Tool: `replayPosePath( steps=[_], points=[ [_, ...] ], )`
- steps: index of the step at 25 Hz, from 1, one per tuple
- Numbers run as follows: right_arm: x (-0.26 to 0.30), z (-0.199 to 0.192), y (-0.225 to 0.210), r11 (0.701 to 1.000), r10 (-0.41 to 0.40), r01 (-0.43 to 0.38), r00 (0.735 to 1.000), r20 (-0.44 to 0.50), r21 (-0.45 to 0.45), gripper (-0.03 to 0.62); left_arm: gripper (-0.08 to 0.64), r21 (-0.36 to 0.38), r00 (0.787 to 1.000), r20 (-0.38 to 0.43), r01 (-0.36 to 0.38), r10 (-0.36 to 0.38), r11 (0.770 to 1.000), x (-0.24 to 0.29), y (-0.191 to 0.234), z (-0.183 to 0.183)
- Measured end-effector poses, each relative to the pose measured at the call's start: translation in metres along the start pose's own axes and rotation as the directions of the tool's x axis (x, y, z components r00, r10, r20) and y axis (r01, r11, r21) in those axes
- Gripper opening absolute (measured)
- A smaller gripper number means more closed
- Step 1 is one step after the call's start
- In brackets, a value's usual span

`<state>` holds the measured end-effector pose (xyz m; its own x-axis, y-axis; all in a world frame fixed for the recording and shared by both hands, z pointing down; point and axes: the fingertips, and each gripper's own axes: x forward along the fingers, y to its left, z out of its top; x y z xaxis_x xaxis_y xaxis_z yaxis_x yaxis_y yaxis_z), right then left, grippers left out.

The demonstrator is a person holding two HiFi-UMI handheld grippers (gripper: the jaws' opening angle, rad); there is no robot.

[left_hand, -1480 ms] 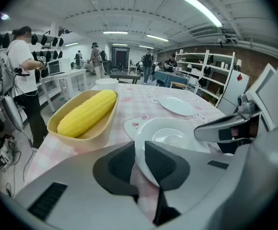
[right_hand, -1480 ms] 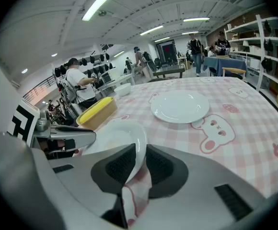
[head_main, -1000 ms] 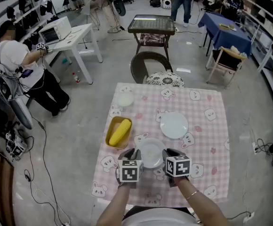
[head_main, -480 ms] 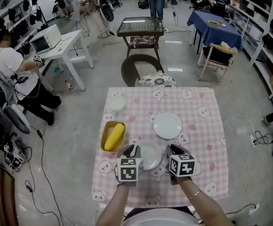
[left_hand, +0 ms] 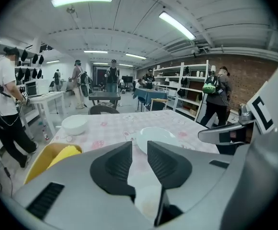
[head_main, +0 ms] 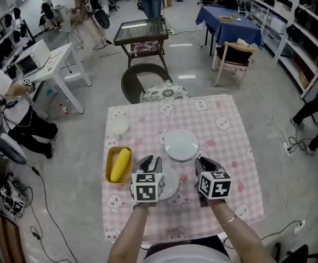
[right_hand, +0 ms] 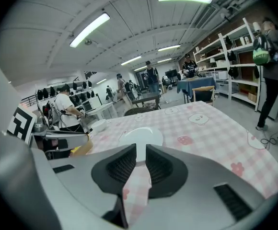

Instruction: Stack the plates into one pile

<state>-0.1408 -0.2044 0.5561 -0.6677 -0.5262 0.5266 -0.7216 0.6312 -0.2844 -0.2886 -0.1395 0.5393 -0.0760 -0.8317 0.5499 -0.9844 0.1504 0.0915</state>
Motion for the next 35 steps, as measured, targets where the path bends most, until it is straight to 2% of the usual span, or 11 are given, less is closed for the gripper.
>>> replayPosePath(
  steps=[9,15,22,35],
  points=[
    [0.002,0.028,-0.021,1.000,-0.014,0.014,0.999,0.051,0.006,0.067,0.137,0.026,1.000,0.021,0.019,-0.020,0.999,0.031,-0.012,0.024],
    [0.010,0.035,-0.032,1.000,0.001,-0.001,0.999,0.046,-0.006,0.066,0.146,-0.010,1.000,0.004,0.023,-0.023,1.000,0.056,-0.013,0.031],
    [0.026,0.035,-0.050,1.000,0.003,-0.003,1.000,0.030,0.001,0.064,0.164,-0.051,0.998,-0.059,0.024,-0.027,0.998,0.098,-0.011,0.029],
    [0.043,0.033,-0.063,1.000,0.010,-0.010,1.000,0.004,0.003,0.063,0.175,-0.006,0.977,-0.213,-0.019,0.017,1.000,0.148,-0.007,-0.004]
  ],
)
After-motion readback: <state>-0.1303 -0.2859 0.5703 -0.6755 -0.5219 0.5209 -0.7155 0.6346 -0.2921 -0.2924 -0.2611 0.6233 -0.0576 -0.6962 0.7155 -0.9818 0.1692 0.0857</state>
